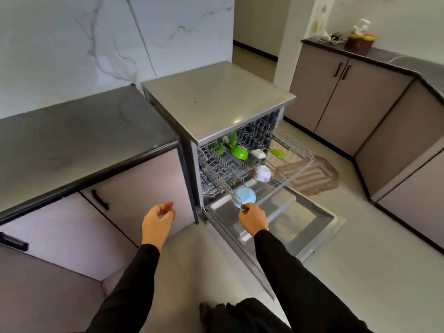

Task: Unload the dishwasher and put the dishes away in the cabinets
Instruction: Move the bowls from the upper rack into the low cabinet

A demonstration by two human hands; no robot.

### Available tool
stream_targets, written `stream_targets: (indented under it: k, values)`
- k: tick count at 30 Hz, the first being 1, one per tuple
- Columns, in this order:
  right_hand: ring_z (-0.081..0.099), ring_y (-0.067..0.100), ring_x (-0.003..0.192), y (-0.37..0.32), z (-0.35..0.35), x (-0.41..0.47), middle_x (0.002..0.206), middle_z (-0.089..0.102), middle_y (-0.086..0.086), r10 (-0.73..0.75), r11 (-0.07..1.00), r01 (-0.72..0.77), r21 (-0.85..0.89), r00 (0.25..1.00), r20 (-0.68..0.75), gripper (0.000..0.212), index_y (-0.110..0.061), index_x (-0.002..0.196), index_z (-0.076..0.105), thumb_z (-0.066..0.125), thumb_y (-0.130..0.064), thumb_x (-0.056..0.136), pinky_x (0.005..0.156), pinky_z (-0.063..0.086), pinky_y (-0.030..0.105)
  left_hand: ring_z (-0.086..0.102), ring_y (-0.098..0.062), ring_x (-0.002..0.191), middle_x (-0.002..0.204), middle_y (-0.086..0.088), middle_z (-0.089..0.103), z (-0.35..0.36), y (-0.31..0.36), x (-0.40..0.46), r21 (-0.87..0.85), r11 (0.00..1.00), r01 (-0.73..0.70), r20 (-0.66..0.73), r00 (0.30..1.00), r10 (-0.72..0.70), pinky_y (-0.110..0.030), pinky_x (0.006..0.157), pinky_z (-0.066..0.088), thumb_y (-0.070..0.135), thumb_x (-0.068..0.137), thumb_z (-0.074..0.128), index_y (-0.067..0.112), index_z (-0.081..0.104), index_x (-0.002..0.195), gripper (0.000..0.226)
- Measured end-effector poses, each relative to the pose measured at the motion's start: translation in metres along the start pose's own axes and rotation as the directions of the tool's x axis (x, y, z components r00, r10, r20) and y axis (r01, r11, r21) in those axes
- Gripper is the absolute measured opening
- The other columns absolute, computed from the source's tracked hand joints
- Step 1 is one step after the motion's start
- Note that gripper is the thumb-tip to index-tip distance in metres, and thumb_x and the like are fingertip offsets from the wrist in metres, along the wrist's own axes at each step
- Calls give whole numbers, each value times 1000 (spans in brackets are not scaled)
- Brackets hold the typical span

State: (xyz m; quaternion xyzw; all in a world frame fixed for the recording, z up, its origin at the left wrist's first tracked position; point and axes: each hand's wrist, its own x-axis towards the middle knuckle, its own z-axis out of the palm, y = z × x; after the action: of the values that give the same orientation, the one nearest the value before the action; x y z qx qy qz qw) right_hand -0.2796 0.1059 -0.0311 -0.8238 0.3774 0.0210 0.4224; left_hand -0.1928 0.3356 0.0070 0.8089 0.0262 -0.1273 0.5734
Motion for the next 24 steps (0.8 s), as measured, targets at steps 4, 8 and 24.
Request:
stream_targets:
  k: [4, 8, 24]
  values:
    - [58, 27, 110, 34, -30, -3, 122, 63, 10, 81, 994, -80, 79, 997, -11, 36, -7, 122, 60, 51, -12, 87, 93, 46, 31, 63, -23, 99, 104, -6, 68, 37, -7, -28, 6, 998, 68, 92, 993, -69, -37, 91, 48, 9, 89, 58, 19, 65, 103, 19]
    - [58, 25, 111, 51, -55, 10, 123, 63, 9, 122, 985, -118, 126, 992, -21, 34, -7, 122, 60, 54, -12, 88, 94, 45, 29, 62, -21, 89, 96, -4, 68, 70, 3, -29, 14, 996, 90, 142, 986, -91, -30, 80, 47, 9, 88, 59, 22, 64, 91, 14]
    - [58, 27, 111, 46, -137, 217, 123, 63, 11, -25, 966, 65, -249, 987, 162, 41, -9, 130, 51, 52, -13, 89, 87, 44, 28, 53, -25, 111, 127, -11, 52, 276, 25, 75, 408, 907, 99, 245, 946, -214, -37, 97, 46, 25, 82, 60, 10, 51, 128, 49]
